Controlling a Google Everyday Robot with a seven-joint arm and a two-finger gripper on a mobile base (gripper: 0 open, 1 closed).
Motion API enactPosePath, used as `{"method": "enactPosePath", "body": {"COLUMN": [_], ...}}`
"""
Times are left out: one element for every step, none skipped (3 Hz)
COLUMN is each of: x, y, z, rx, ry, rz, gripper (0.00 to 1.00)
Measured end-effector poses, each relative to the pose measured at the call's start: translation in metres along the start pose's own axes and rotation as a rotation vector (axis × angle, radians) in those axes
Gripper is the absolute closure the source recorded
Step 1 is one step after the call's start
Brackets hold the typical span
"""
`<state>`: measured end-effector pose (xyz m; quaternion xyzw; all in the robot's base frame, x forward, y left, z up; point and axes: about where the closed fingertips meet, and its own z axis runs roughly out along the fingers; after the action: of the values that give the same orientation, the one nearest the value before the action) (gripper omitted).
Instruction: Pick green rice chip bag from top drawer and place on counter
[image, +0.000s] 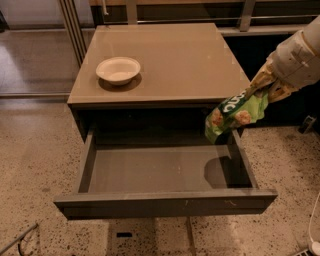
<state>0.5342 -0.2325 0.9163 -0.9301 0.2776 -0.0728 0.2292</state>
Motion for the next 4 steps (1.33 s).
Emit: {"method": "enactPosePath", "body": {"x": [-0.002,-0.002,0.009,0.032], "y": [-0.031,-0.031,-0.045,-0.064], "z": [-0.058,-0.058,-0.054,-0.049], "rx": [0.046,0.046,0.095,0.154], "ry": [0.106,0.106,0.135,0.177], "rz": [-0.050,-0.050,-0.048,-0.051], "gripper": [1.00,1.00,1.00,1.00]}}
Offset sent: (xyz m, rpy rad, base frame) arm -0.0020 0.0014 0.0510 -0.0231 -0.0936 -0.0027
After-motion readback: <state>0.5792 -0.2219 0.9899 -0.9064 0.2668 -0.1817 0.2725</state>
